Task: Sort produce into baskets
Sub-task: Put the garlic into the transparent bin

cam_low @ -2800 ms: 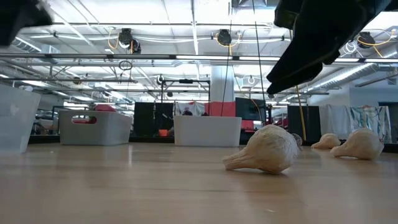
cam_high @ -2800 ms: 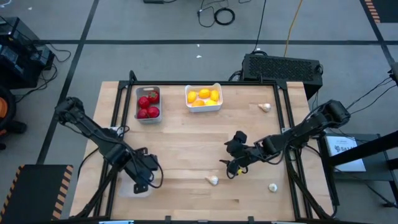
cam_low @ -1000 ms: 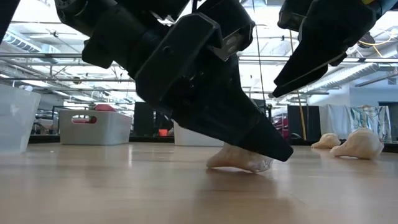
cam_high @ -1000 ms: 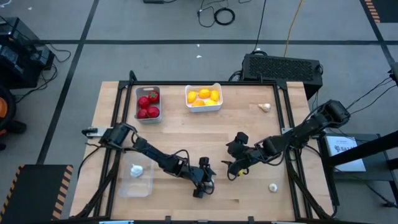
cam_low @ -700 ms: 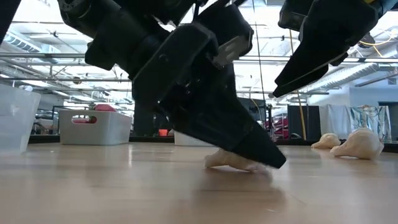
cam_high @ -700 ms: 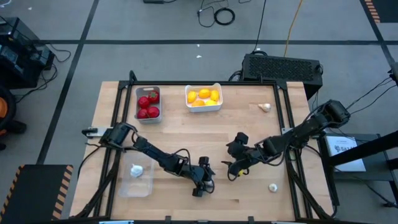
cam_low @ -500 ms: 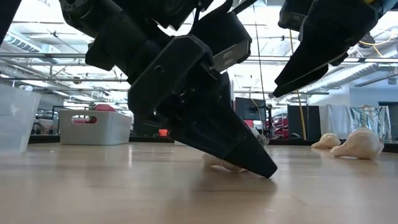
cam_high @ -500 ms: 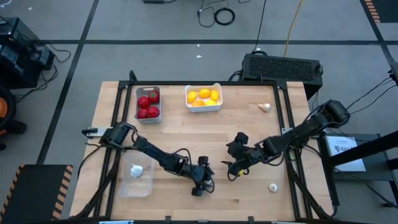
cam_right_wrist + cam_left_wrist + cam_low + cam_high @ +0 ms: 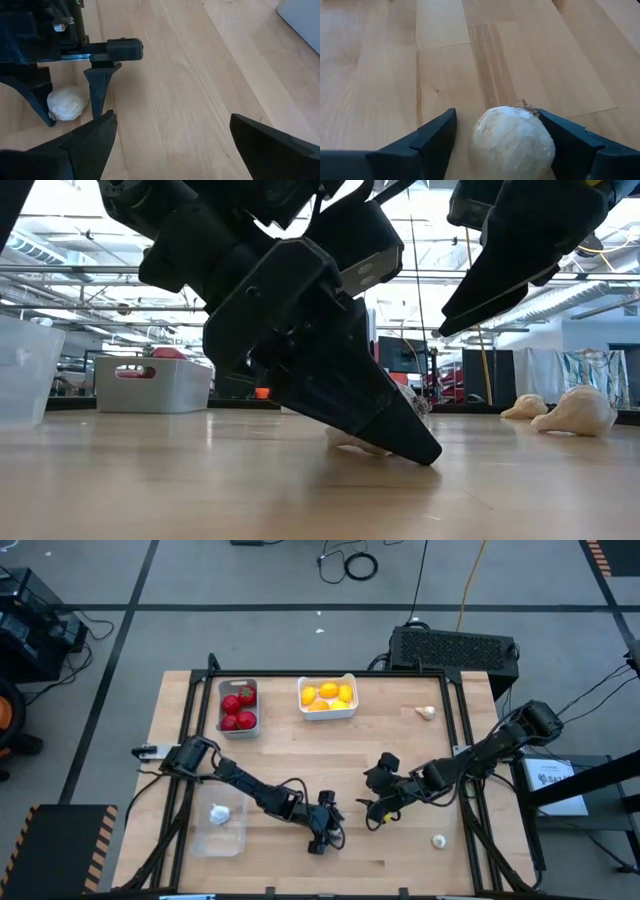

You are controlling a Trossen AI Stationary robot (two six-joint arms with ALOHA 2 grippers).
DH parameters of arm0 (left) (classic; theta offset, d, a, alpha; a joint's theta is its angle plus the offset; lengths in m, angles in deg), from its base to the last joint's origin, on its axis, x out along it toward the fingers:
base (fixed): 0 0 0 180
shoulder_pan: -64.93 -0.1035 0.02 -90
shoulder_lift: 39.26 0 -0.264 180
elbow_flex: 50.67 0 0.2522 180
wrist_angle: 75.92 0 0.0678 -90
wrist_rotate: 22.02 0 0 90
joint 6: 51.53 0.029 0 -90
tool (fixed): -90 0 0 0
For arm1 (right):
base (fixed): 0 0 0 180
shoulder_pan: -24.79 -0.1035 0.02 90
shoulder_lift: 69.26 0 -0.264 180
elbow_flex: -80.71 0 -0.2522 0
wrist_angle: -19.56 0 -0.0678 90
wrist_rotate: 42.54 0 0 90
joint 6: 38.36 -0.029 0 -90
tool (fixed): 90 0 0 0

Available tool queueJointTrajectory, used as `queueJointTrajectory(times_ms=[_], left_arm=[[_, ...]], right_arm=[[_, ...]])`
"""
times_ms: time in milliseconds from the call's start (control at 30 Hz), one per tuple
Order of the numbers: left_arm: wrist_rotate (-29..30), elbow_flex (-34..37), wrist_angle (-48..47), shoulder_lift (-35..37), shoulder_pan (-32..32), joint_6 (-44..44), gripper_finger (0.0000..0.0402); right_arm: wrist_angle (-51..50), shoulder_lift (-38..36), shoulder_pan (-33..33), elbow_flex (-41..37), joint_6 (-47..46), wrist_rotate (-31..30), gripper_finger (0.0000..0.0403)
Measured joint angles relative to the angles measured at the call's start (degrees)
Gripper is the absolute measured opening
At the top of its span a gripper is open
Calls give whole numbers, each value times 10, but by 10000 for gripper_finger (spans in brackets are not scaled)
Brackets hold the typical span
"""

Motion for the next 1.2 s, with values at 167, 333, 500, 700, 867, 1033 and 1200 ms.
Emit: queueJointTrajectory(times_ms=[167,333,500,700,867,1033,1200], left_arm=[[1,0,-1,0,-1,-1,220],[2,-1,-5,4,-1,-13,172],[-35,-7,-11,33,0,-46,161],[-51,-8,-78,111,11,-46,160],[-52,-9,-153,191,27,-94,159],[-87,-9,-278,260,58,-201,158],[-94,-9,-418,306,112,-320,158]], right_arm=[[0,0,0,0,0,0,375],[0,0,0,0,0,0,375],[-1,0,0,0,0,0,375],[-7,0,0,0,-4,0,375],[-3,0,-1,0,-5,0,375],[1,0,-1,0,-18,0,375],[1,0,-1,0,-52,0,375]])
